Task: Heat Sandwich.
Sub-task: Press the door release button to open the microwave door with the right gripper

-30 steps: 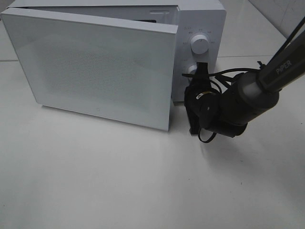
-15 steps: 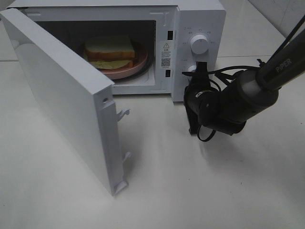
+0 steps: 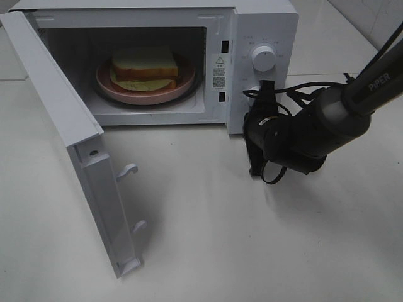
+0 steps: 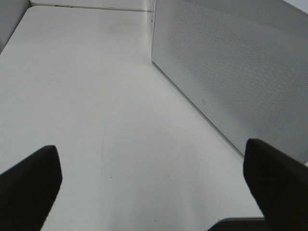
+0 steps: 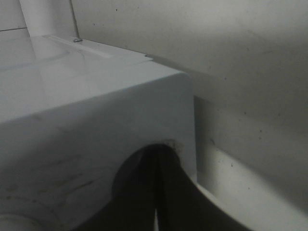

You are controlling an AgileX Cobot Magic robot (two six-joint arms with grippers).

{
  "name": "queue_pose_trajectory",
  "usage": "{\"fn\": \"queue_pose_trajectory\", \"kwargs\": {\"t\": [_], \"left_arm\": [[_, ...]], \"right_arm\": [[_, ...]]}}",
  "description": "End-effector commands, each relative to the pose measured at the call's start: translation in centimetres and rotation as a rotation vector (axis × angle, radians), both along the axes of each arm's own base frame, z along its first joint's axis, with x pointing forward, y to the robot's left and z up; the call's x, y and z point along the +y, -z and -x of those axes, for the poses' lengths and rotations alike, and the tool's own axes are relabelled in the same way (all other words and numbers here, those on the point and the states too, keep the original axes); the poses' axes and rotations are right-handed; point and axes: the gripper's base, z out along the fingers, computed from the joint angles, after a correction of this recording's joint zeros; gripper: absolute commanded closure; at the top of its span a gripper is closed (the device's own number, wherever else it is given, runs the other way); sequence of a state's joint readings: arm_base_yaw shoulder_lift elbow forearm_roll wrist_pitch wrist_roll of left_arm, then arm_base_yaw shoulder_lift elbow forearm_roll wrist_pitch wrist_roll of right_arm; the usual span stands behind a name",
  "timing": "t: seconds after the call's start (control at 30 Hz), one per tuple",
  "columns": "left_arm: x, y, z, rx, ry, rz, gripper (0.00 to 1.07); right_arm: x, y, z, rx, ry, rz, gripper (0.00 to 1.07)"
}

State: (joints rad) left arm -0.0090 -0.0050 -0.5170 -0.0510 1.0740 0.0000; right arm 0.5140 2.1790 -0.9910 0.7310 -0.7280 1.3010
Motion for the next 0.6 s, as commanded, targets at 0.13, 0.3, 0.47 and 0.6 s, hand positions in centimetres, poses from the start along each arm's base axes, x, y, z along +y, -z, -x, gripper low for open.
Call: {"fn": "queue_pose_trajectory", "kwargs": {"t": [0.13,0.3,0.47,0.6], "left_arm": [[0.0,0.0,0.2,-0.02,-0.004,0.0,0.1],[0.0,0.0,0.2,-0.02,-0.004,0.0,0.1],[0.0,0.0,0.2,-0.02,-0.004,0.0,0.1],[0.0,0.0,0.2,-0.02,-0.004,0.0,0.1]], "right_arm": [[-0.1,-3.2,-2.5,-0.203,-0.055,0.035,1.07],[-0.2,-2.9,-1.2,-0.166,-0.073,0.041,1.07],[-0.2,-2.1,0.4,-0.108,-0.08,0.011,1.07],[-0.5,-2.1,2.4,-0.075,-0.099,0.015,1.07]]}}
